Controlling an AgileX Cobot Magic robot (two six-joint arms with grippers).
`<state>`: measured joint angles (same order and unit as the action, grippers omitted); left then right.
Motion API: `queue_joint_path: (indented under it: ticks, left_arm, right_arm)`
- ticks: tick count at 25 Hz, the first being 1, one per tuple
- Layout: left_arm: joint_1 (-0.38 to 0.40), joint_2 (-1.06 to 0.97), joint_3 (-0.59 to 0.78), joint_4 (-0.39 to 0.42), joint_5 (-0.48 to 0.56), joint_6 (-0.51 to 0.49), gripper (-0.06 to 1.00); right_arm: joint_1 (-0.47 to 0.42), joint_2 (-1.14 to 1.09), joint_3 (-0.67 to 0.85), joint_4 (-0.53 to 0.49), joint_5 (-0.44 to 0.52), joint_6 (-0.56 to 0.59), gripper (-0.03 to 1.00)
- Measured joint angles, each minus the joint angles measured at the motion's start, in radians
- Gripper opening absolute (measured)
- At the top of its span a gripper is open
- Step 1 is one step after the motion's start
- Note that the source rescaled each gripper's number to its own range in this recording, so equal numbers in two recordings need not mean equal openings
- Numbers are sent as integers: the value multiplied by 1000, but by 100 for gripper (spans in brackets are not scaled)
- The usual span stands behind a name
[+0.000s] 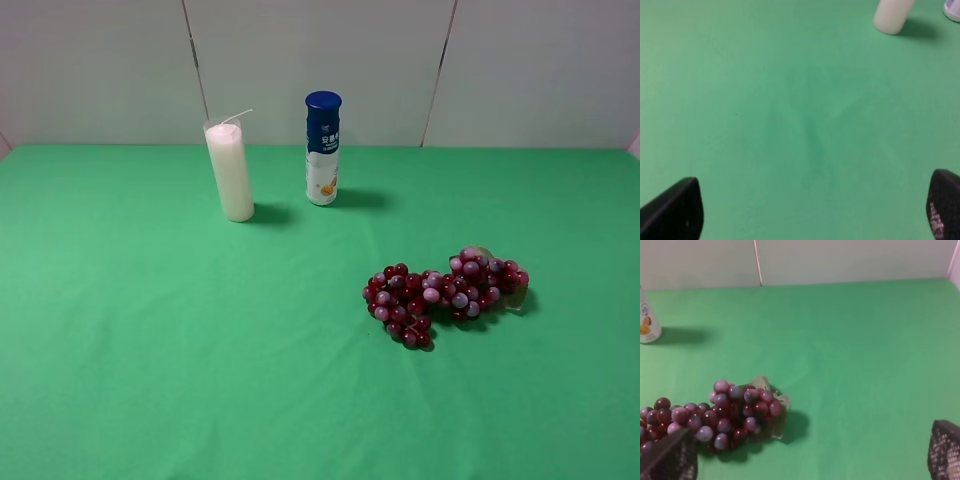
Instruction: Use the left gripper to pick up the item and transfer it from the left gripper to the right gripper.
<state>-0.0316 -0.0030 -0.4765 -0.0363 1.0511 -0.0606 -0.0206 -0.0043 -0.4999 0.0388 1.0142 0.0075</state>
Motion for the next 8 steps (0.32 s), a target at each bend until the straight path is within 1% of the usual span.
queue_joint_path:
  ticks: [8]
  left_arm:
    - [0,0,0,0,0,0,87]
  right_arm:
    - [0,0,0,0,0,0,100]
